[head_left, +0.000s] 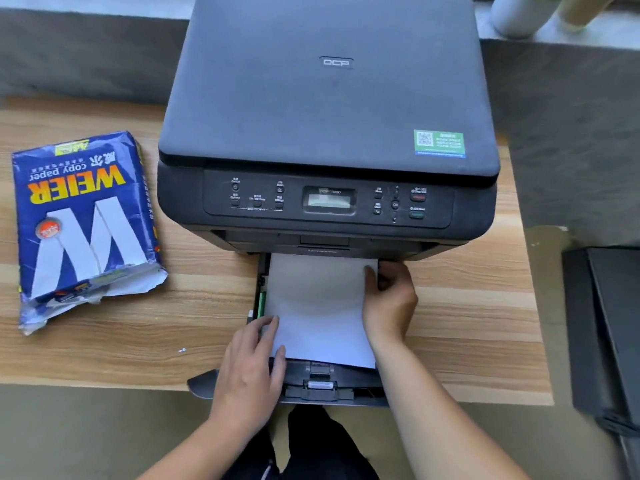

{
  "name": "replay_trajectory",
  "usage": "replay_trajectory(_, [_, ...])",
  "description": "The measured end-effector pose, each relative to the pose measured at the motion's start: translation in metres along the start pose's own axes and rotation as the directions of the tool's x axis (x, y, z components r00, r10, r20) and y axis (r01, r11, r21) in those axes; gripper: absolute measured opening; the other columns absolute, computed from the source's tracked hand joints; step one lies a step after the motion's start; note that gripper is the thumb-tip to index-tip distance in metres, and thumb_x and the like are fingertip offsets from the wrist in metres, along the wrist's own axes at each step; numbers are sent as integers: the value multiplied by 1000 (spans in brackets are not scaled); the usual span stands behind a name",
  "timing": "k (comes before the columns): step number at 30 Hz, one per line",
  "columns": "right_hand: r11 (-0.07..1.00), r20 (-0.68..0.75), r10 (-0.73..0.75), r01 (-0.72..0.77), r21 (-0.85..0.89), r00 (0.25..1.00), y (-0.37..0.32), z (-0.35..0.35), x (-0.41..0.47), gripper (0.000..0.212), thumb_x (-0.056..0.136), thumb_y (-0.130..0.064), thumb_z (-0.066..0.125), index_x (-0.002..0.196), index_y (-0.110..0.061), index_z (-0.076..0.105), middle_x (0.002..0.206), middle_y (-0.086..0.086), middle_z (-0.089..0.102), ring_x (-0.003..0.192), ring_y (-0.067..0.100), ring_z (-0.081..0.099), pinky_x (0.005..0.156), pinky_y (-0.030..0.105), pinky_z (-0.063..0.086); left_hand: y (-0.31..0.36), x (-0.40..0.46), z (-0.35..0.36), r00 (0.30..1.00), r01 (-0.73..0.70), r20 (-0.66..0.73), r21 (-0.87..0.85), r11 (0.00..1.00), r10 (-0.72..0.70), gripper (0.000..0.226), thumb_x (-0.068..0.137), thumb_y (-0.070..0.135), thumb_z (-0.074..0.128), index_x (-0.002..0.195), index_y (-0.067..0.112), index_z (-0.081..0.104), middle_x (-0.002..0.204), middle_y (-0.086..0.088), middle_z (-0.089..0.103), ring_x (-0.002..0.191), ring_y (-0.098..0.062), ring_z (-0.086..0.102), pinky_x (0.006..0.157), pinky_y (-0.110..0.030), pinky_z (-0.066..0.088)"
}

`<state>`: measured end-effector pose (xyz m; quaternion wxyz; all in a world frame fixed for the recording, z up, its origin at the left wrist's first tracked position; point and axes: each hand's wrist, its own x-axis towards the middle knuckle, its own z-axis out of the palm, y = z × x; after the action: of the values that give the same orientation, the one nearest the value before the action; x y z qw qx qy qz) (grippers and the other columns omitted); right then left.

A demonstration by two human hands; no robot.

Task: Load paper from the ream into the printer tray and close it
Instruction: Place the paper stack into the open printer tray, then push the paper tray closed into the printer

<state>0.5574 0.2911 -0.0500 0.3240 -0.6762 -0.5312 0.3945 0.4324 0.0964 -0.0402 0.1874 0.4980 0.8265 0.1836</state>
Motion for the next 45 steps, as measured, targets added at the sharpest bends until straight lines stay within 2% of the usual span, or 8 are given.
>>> replay_trajectory(6, [691,443,-462,625,-363,768,36,-35,-36,38,75,-7,72,112,-11,67,125,8,66,117,26,58,105,35,39,-13,28,6,926,-353,214,204,913,311,53,94,41,51,137,10,51,142,-8,54,134,-26,45,114,-41,27])
replay_trajectory(9, [485,685,-386,767,-419,618,59,-47,-51,50,69,-16,77,118,-11,66,128,7,66,118,28,61,111,36,27,-19,40,13,865,-454,383,325,830,324,59,91,48,44,134,9,55,144,-10,53,135,-27,46,115,-44,19])
replay_trajectory(14, [326,771,-270,809,-490,576,55,-42,-42,58,77,-25,70,133,-13,56,146,5,53,133,26,50,119,40,16,-25,45,13,857,-456,433,380,805,281,62,90,47,34,138,10,50,153,-10,42,137,-24,43,115,-44,14])
replay_trajectory(19, [414,762,-248,776,-475,599,55,-46,-42,64,81,-26,64,142,-13,48,154,3,43,142,23,40,119,36,10,-22,40,12,867,-442,425,413,796,261,63,93,41,27,146,9,40,158,-11,31,143,-24,34,117,-45,8])
replay_trajectory(23, [684,442,-362,556,-472,820,51,-59,-46,47,81,-17,72,126,-11,59,127,6,61,116,27,56,98,36,45,-25,37,0,942,-305,243,344,888,229,57,92,36,38,139,6,47,152,-12,43,141,-29,37,114,-45,23])
replay_trajectory(27, [829,146,-199,246,-502,969,49,-61,-43,28,76,-11,77,99,-5,63,92,10,59,89,29,54,73,39,50,-27,32,-9,997,-77,32,208,975,72,45,91,23,61,131,4,53,120,-14,58,108,-34,54,89,-45,50])
replay_trajectory(32, [882,135,-73,127,-454,988,51,-57,-41,7,80,-12,72,78,-9,66,78,6,65,75,29,61,63,30,41,-15,32,-3,999,43,22,61,997,-45,44,81,7,69,123,3,59,103,-16,59,94,-39,57,67,-47,55])
replay_trajectory(45, [899,114,-17,65,-433,993,50,-49,-41,6,84,-13,67,79,-10,69,78,10,72,73,32,65,63,30,45,2,38,-1,913,401,-10,-151,903,-407,40,83,22,62,121,8,61,106,-13,64,99,-36,59,82,-42,51])
